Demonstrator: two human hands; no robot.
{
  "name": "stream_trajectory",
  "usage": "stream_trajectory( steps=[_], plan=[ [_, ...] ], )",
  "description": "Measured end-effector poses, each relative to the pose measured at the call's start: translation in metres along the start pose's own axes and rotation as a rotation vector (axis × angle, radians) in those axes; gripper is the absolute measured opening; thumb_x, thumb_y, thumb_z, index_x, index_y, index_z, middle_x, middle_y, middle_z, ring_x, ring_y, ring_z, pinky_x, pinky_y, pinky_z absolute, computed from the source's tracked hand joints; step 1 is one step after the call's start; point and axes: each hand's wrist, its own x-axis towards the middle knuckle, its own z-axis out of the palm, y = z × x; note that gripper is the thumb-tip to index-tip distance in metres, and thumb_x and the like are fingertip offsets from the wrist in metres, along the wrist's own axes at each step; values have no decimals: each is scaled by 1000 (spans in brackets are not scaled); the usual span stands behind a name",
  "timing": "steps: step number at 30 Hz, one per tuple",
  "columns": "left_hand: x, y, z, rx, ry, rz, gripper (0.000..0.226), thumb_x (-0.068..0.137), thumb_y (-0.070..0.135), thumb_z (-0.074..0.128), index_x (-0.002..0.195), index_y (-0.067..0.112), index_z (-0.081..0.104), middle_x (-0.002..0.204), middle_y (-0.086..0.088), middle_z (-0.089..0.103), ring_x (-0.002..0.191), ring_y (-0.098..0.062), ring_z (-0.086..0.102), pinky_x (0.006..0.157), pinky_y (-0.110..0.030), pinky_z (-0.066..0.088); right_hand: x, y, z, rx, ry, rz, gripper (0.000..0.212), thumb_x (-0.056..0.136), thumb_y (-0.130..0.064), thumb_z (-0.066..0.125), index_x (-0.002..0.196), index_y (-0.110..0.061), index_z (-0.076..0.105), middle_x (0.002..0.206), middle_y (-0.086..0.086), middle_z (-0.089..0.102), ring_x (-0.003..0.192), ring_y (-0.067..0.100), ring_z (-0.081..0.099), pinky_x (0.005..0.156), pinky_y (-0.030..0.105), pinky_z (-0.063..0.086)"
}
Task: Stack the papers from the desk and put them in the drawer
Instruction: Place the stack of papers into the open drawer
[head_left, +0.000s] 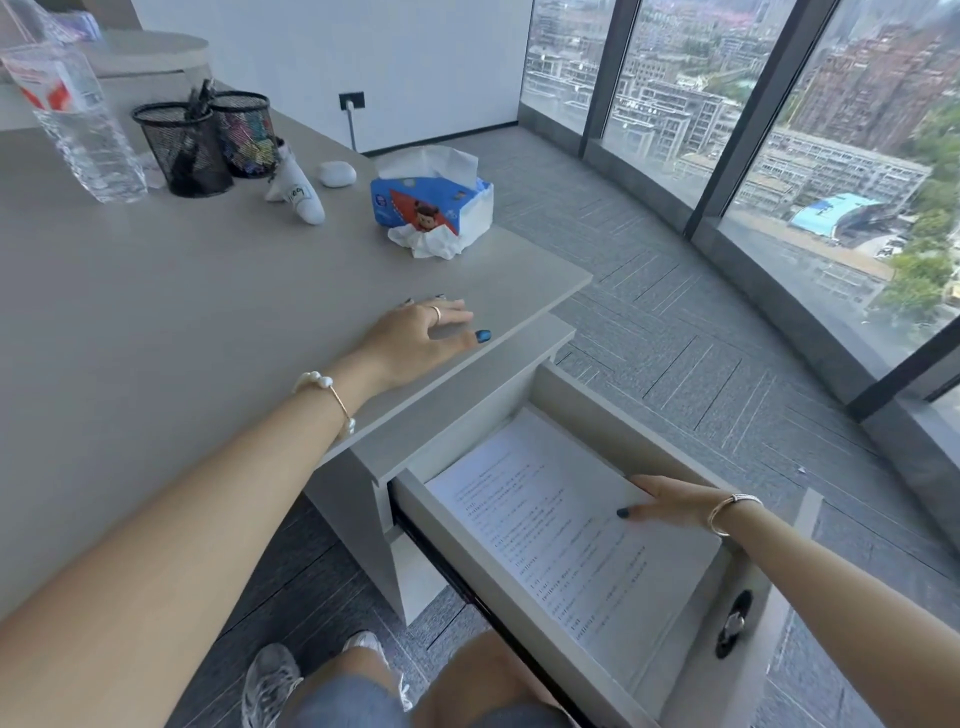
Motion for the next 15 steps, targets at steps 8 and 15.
stream_trajectory(
  steps=[8,15],
  plan=[
    [1,0,1,12,-1,-1,53,82,47,59,127,18,57,147,6,44,139,-5,29,118,-34,17,8,-3,14,-177,156,63,68,83,-41,60,139,-12,36,143,7,46,128,23,46,102,31,37],
    [1,-2,1,-34,5,-11,57,79,52,60,125,18,58,145,7,46,138,-3,30,117,-31,19,4,-3,36,-396,292,140,85,74,-47,67,142,-19,26,138,16,45,125,34,44,101,40,40]
  ],
)
